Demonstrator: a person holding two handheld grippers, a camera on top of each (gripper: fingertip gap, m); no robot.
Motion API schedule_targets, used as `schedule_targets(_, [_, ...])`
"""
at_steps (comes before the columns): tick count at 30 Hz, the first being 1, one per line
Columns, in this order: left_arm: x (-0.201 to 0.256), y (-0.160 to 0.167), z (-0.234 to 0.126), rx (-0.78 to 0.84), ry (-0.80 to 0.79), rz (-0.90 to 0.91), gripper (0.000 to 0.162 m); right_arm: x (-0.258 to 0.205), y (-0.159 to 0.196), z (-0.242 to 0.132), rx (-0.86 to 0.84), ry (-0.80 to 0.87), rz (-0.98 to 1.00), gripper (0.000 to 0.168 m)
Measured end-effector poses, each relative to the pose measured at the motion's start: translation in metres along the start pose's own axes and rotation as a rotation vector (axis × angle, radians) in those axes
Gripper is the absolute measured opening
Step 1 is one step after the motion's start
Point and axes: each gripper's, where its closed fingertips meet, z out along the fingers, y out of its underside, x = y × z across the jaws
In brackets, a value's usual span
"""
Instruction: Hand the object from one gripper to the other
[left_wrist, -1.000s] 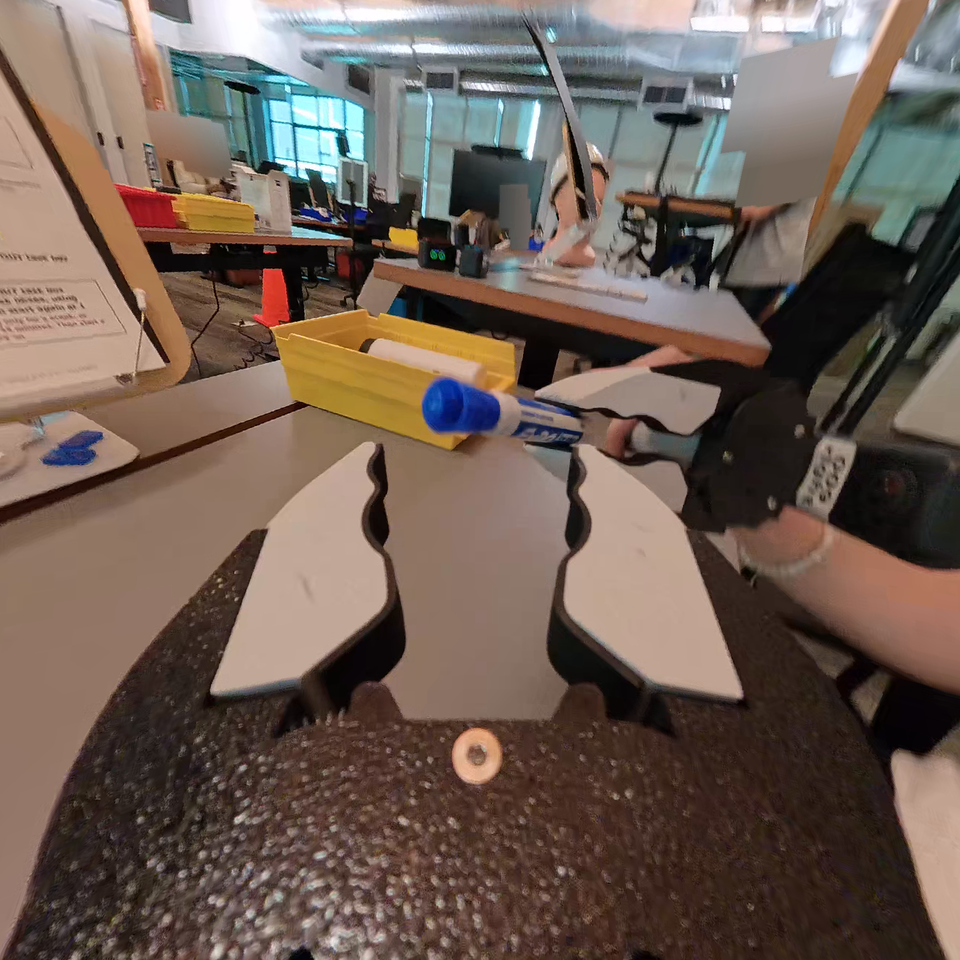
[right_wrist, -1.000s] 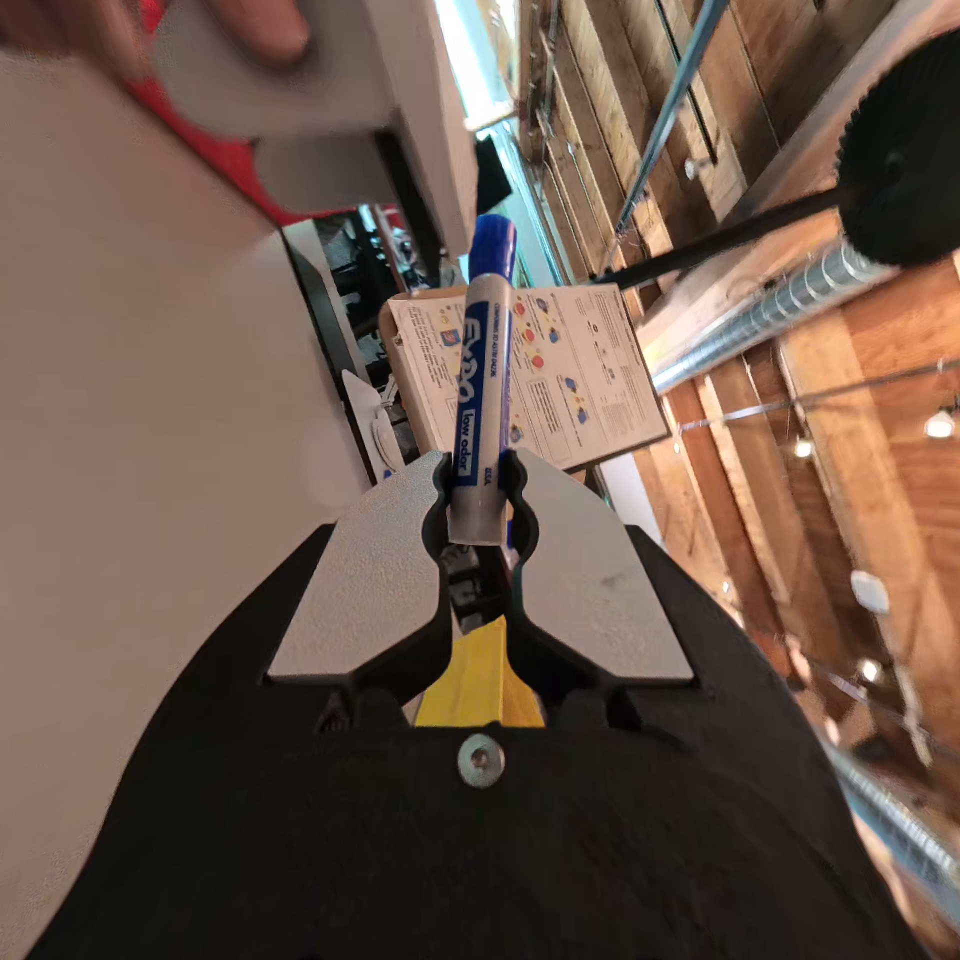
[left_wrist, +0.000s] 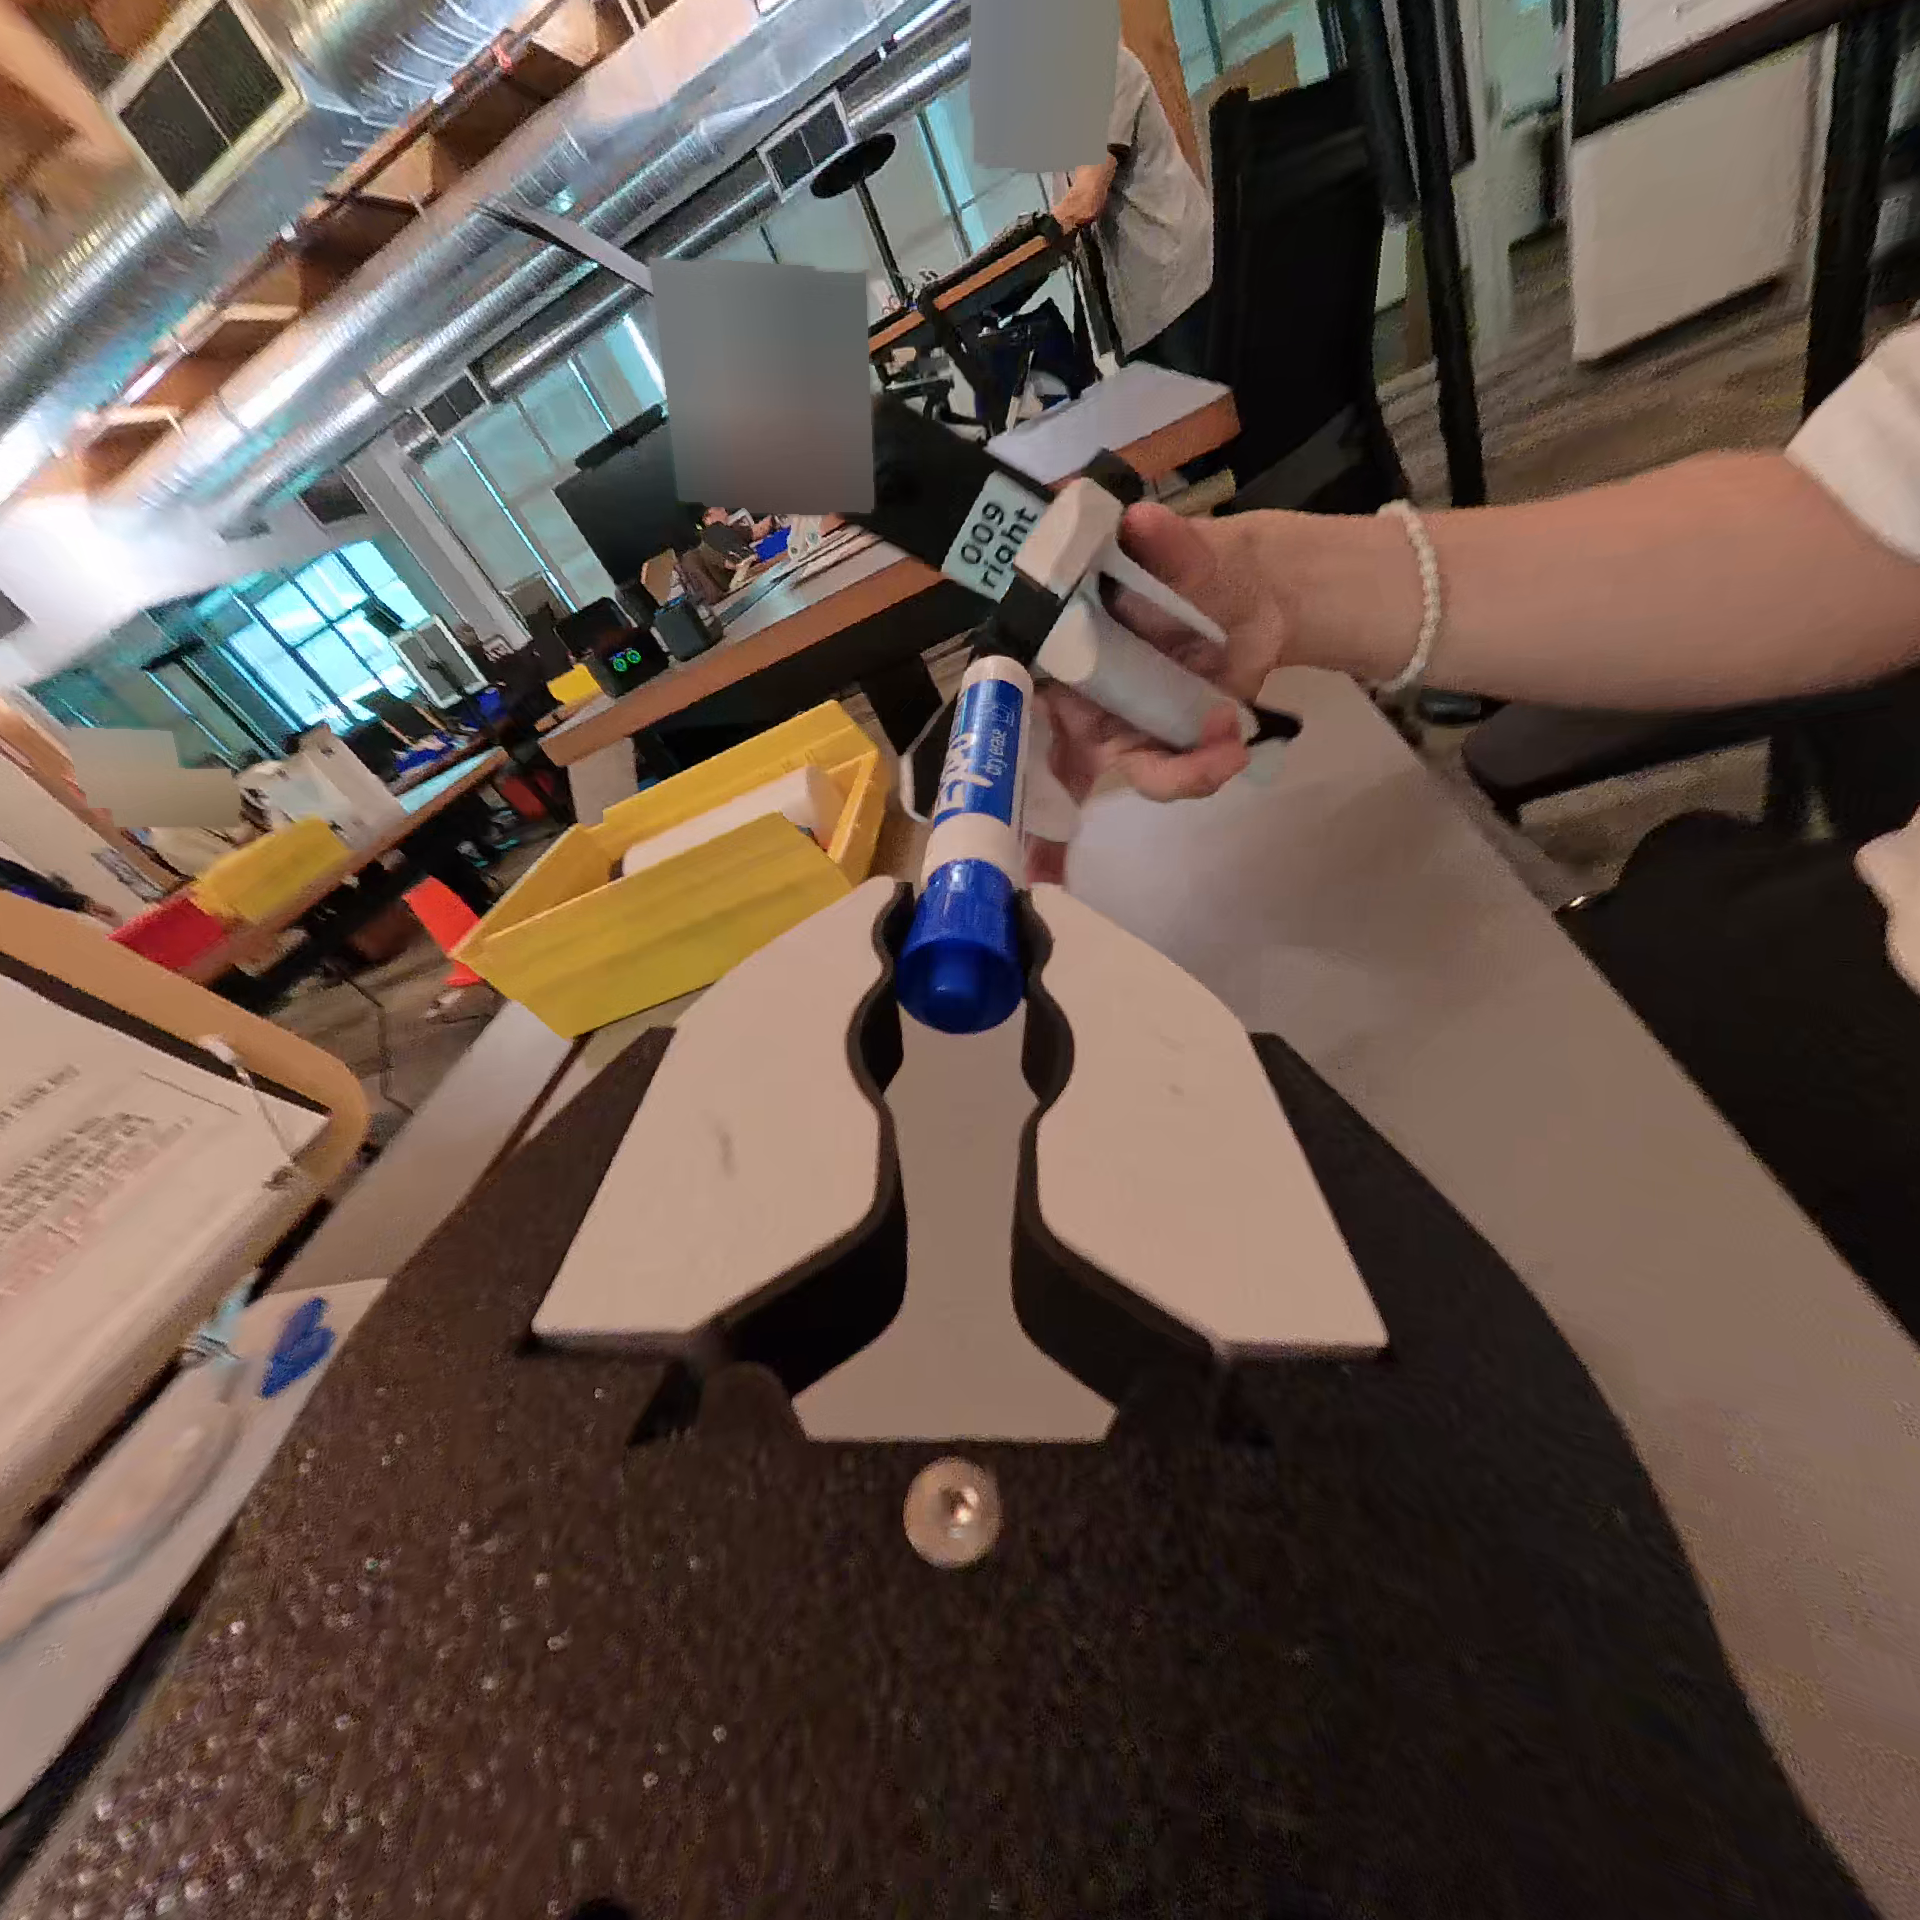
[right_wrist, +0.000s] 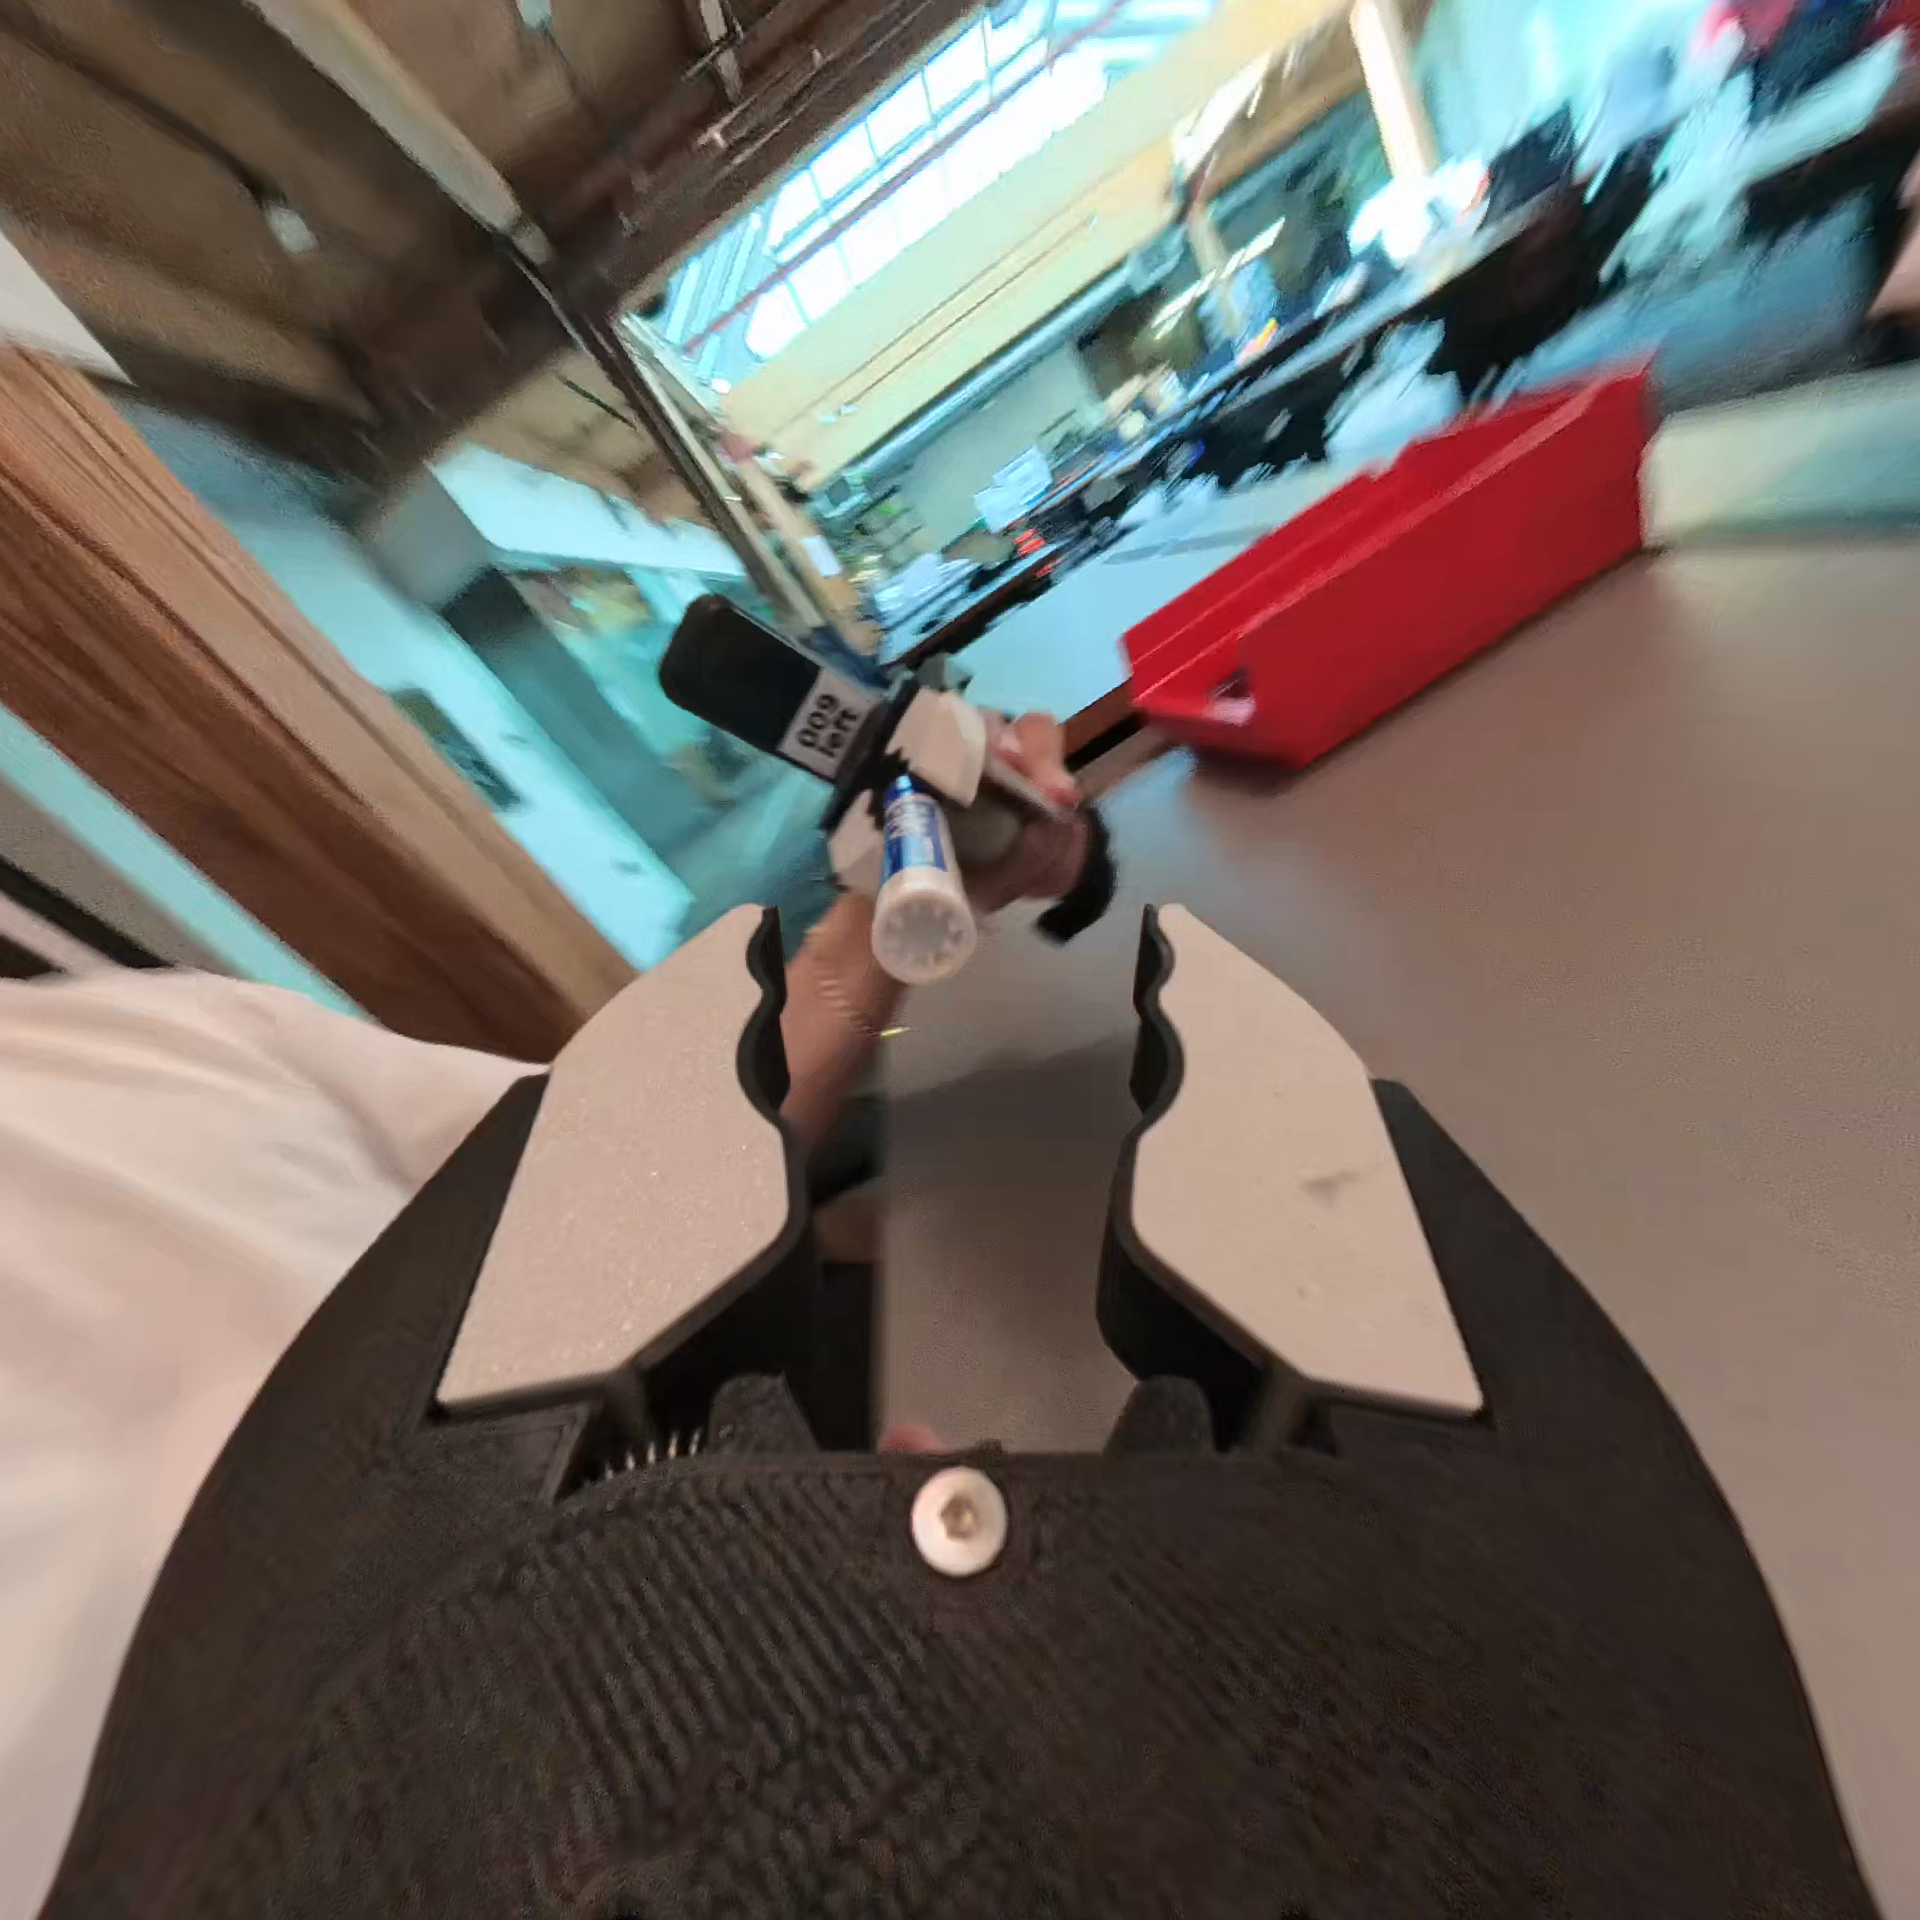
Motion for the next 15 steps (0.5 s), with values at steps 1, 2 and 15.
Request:
schedule_targets(1, [0.000, 0.002, 0.001, -0.013, -0.007, 0.036, 0.018, -0.001, 0.004, 0.001, -0.017, -0.047, 0.111, 0.060])
schedule_targets(2, [0.001, 0.004, 0.002, -0.030, -0.009, 0.065, 0.018, -0.001, 0.006, 0.002, -0.013, -0.077, 0.179, 0.055])
schedule_targets(15, [0.004, 0.022, 0.011, -0.118, -0.016, 0.111, 0.018, 0.010, 0.023, 0.013, -0.085, -0.044, 0.186, 0.020])
